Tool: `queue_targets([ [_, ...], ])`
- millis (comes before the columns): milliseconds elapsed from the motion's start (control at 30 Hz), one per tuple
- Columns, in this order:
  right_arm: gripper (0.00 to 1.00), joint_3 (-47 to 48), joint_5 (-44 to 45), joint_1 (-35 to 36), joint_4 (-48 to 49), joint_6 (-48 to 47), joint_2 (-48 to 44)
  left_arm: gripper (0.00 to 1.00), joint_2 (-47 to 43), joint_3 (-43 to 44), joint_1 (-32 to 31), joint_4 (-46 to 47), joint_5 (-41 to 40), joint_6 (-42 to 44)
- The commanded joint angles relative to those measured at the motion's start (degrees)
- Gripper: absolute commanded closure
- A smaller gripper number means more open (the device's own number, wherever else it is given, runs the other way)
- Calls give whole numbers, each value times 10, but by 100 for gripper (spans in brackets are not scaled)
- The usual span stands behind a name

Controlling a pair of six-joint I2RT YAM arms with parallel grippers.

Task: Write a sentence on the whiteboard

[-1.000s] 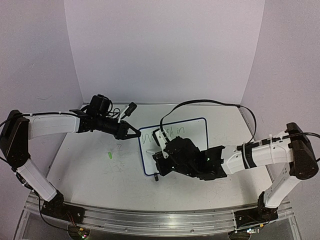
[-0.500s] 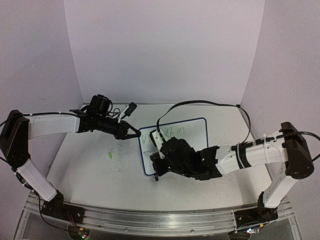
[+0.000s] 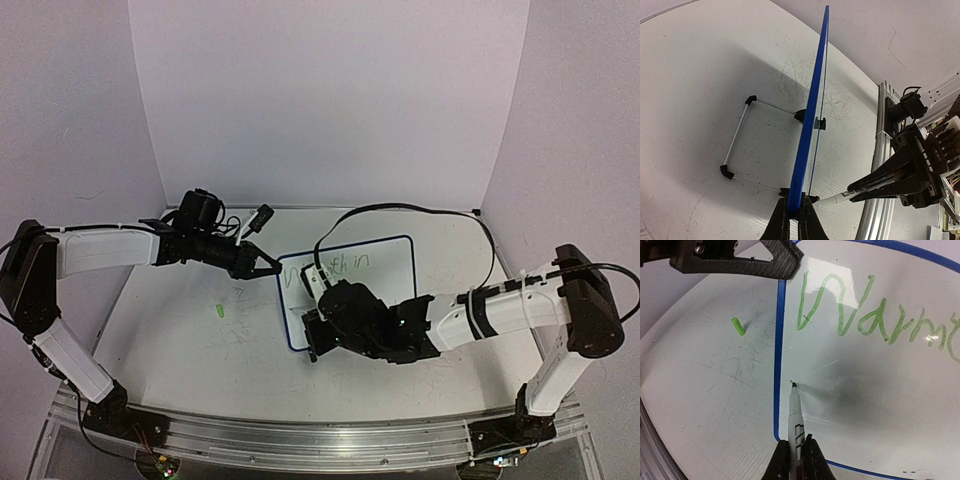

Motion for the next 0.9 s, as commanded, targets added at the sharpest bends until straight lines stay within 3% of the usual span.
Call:
queue_targets([
  [0, 100, 17, 37, 2, -14, 22, 1, 100, -23, -1, 2, 14, -41, 25],
  [867, 100, 13, 76, 1, 8, 31, -11, 100, -23, -2, 0, 13, -36, 24],
])
